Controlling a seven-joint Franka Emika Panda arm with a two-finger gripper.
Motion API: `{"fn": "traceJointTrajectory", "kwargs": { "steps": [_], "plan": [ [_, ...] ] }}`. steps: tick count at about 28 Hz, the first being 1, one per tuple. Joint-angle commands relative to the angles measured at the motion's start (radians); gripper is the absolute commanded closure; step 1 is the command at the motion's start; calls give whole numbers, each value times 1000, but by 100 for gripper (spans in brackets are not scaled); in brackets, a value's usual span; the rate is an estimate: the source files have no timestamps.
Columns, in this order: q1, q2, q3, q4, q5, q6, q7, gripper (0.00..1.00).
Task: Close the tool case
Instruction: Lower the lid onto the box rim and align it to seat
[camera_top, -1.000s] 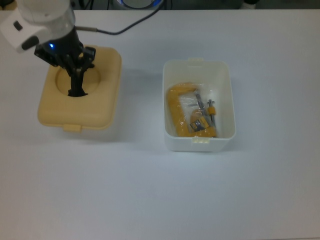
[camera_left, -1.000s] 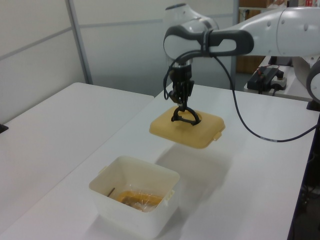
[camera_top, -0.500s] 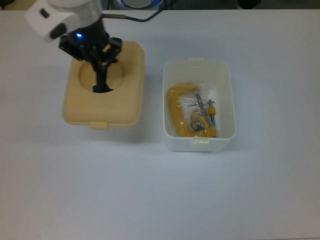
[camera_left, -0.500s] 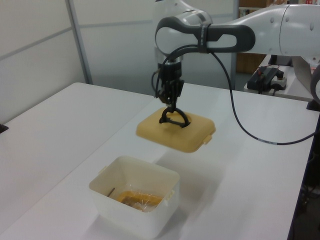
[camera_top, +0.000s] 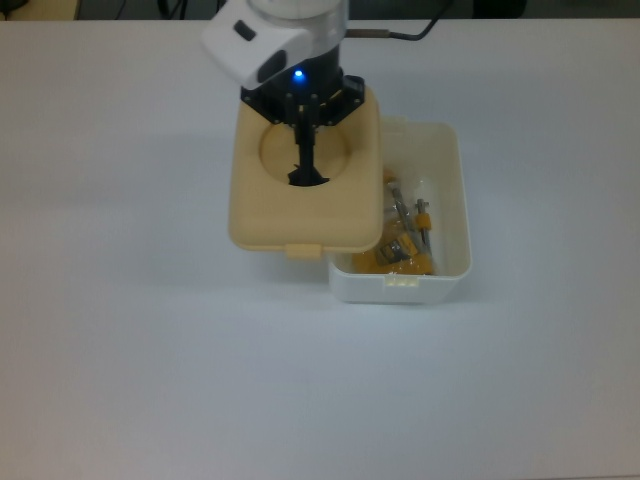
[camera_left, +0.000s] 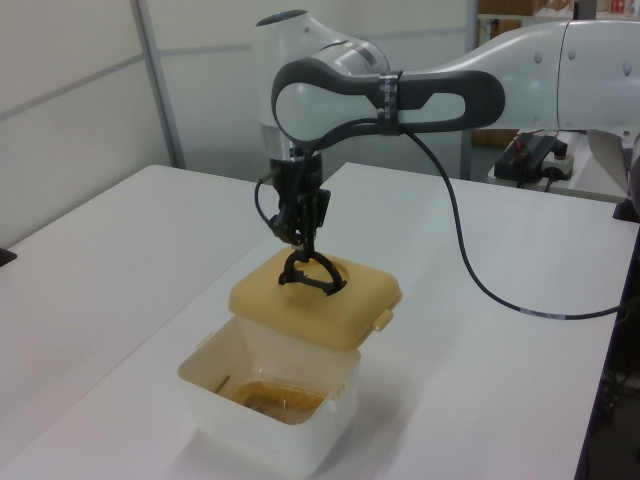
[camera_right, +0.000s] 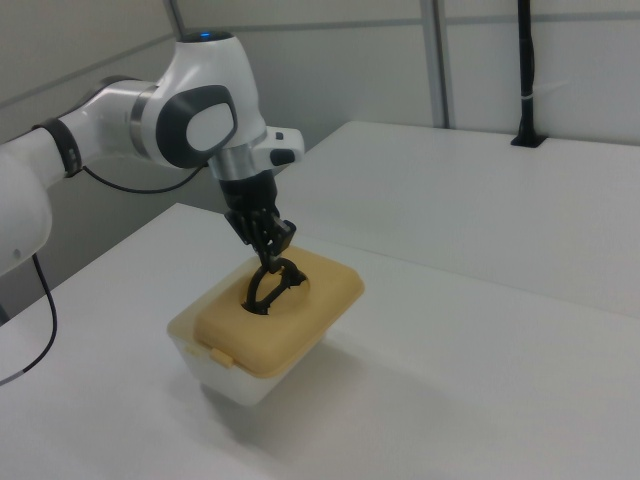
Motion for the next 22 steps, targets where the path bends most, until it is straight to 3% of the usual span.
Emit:
{"fn": "traceJointTrajectory", "kwargs": {
  "steps": [1, 5, 11, 22],
  "plan": [
    [45, -9, -18, 7, -1, -11, 37, 100],
    [57, -1, -16, 27, -8, -1, 48, 100],
    [94, 6, -13, 30, -60, 41, 89, 100],
    [108, 45, -5, 31, -63, 76, 91, 100]
  ]
}}
